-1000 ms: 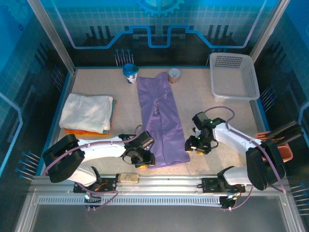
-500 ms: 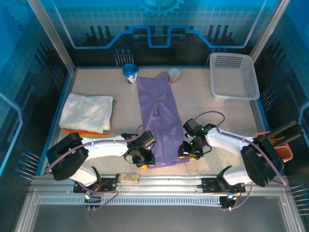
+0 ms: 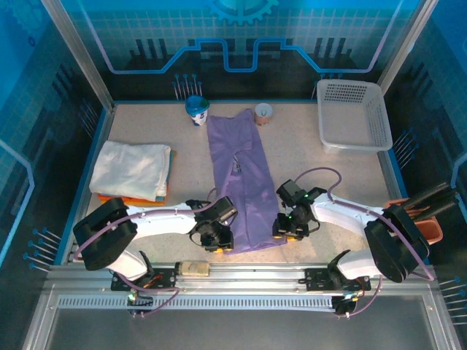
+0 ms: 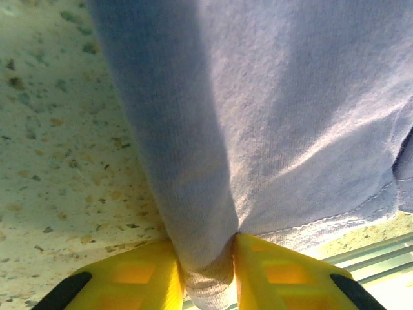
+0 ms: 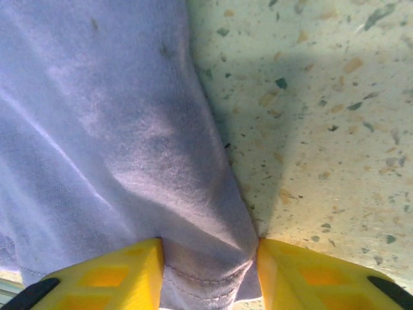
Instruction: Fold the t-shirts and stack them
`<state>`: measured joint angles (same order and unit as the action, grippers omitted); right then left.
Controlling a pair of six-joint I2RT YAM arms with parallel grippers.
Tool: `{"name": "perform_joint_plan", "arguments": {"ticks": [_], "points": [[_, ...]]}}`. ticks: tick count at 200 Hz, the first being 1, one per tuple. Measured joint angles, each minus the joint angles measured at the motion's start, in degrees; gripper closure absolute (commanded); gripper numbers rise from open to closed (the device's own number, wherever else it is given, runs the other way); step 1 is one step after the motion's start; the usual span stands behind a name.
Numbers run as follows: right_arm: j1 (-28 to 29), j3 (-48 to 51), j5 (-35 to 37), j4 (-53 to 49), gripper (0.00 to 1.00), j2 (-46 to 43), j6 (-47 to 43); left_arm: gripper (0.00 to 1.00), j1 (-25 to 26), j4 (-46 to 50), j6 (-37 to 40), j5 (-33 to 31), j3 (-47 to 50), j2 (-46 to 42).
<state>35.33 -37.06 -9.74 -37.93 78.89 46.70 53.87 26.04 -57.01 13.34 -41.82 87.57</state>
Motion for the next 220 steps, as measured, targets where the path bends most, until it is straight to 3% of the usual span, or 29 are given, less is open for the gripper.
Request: {"name": "perform_joint_plan", "arguments": {"ticks": [43, 70, 153, 220], "points": [[3.39, 0.24, 2.14, 0.52, 0.88, 0.09, 1.99, 0.9, 0.0, 0.66, 0.26, -0.5, -0.15, 0.24], [5.29, 1.33, 4.07, 0.48, 1.0, -2.78, 3.82, 1.0, 0.15, 0.68, 0.44, -0.85, -0.37, 0.09], [9.62, -0.39, 14.34, -7.82, 1.0, -16.96, 7.78, 1.0, 2.8, 2.78, -0.09, -6.27, -1.81, -8.39], [4.94, -8.04, 17.33, -7.26, 1.0, -14.95, 6.58, 1.0, -5.64, 6.32, 2.38, -7.34, -7.54, -10.32]]}}
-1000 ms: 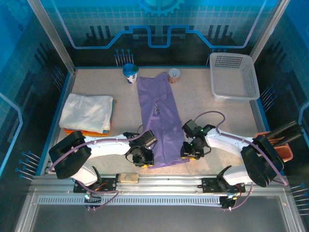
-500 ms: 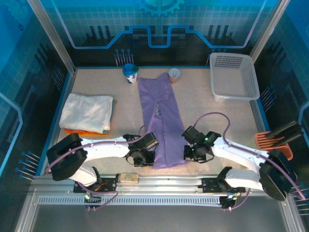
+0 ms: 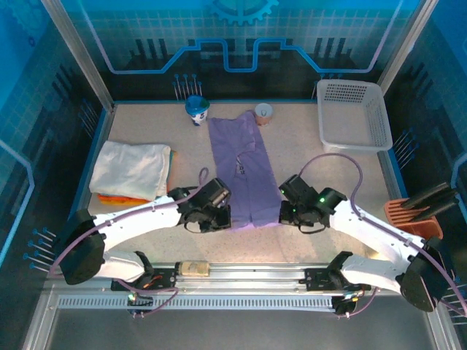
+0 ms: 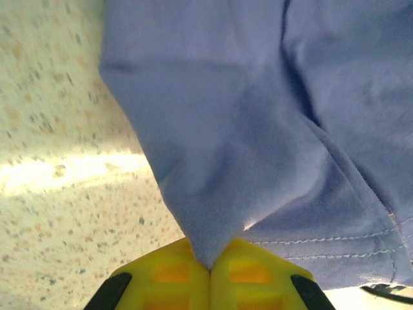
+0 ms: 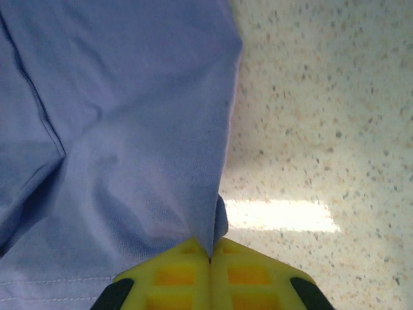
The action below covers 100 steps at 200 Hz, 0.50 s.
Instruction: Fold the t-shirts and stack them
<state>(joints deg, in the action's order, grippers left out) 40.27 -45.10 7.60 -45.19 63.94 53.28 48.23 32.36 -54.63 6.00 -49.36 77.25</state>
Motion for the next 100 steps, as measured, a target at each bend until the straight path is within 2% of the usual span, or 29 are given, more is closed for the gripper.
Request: {"name": "perform_joint_plan", "arguments": {"ticks": [48, 100], "points": [[-6.47, -8.76, -2.23, 3.74, 1.0, 9.38, -4.39, 1.0, -9.64, 1.05, 5.99, 0.04, -5.53, 0.26], [-11.26, -21.22, -6.19, 8.09, 1.0, 22.6, -10.47, 1.0, -17.35, 1.84, 13.22, 1.51, -14.29, 9.55]]}}
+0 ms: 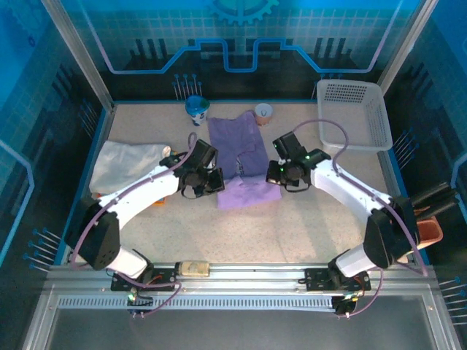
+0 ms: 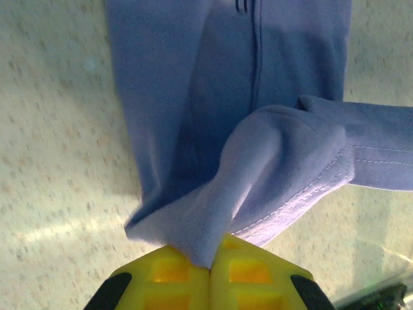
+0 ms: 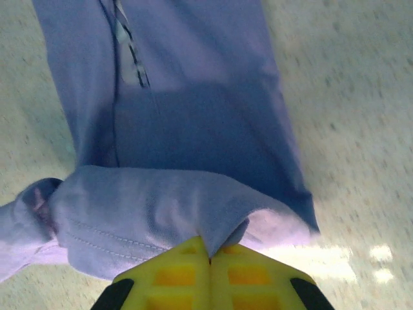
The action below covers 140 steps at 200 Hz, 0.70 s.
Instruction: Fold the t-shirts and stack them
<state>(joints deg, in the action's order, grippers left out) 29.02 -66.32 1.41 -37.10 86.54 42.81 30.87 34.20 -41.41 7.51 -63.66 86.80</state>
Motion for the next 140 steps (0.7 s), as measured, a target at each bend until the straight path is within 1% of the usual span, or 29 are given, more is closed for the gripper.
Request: {"name": "perform_joint_plan", "arguments": {"ticks": [25, 52, 95, 140], "points": [[-2.12, -4.26, -2.12, 1.6, 1.0, 5.7, -2.21, 1.0, -3.8, -0.13, 2.93, 1.18, -3.69, 4.35], [-4.33, -8.04, -4.55, 2.51, 1.0, 10.51, -4.11, 1.0, -6.56, -0.55, 5.53, 2.67, -6.99, 8.39], [-6.38, -14.36, -7.13, 3.39, 1.0, 16.98, -5.88, 1.0, -8.15, -2.21, 8.5, 4.61, -10.34, 14.27], [-8.07, -16.98, -9.07, 4.22, 1.0, 21.51, -6.45, 1.0, -9.75, -2.97, 10.93, 5.38, -13.77, 18.34]]}}
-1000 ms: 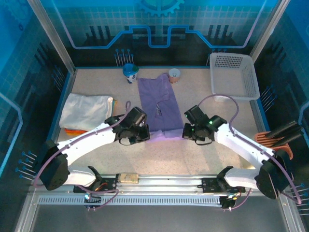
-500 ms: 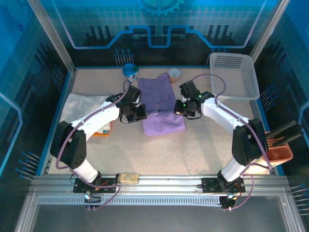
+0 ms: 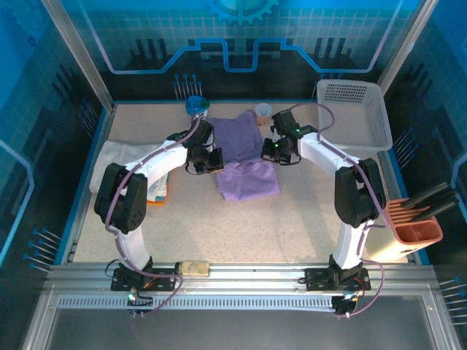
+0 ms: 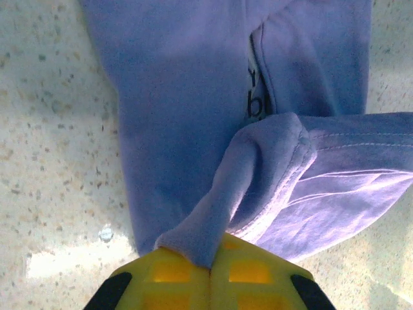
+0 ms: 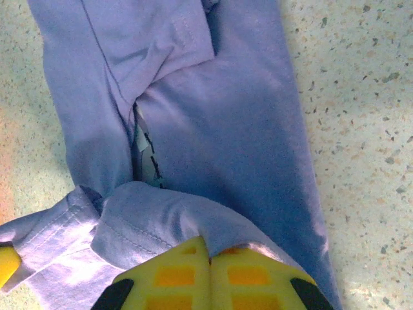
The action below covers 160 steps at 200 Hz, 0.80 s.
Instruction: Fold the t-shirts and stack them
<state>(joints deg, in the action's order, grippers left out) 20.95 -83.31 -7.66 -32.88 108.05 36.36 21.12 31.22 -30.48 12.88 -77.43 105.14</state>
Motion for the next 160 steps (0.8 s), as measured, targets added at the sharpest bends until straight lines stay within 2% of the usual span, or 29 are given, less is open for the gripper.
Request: {"name": "perform_joint_plan", "arguments": {"ticks": [26, 33, 44, 49, 60, 72, 90, 127, 160], "points": [[-0.81, -1.68, -0.59, 0.44, 1.0, 2.08, 0.0, 0.99, -0.98, -0.44, 1.03, 0.46, -1.92, 1.46], [-0.9, -2.01, -0.74, 0.63, 1.0, 2.54, 0.0, 0.94, -1.22, -0.72, 1.18, 0.63, -2.45, 2.08], [-1.07, -2.69, -1.2, 0.96, 0.94, 3.5, -0.02, 0.79, -1.6, -1.11, 2.03, 0.94, -3.28, 3.41], [-1.14, -3.02, -1.38, 1.09, 0.88, 3.93, 0.0, 0.71, -1.75, -1.18, 2.23, 1.01, -3.76, 4.09], [-1.22, -3.89, -1.73, 1.31, 0.59, 5.31, -0.04, 0.56, -2.08, -1.51, 2.6, 1.07, -4.61, 5.62], [-1.31, -4.68, -1.81, 1.7, 0.4, 6.75, -0.35, 0.53, -2.45, -1.53, 3.43, 0.98, -5.88, 7.45], [-1.57, -4.87, -1.79, 2.12, 0.19, 7.72, -0.5, 0.51, -3.21, -1.42, 3.96, 0.87, -7.69, 9.31], [-2.27, -3.06, -1.62, 3.32, 0.15, 6.16, -1.33, 0.5, -4.33, -1.07, 3.87, 0.35, -8.59, 7.82], [-2.29, 5.25, -2.51, 4.17, 0.15, -1.64, -1.07, 0.49, -2.71, -1.88, 1.88, 0.26, -2.19, -1.25]]}}
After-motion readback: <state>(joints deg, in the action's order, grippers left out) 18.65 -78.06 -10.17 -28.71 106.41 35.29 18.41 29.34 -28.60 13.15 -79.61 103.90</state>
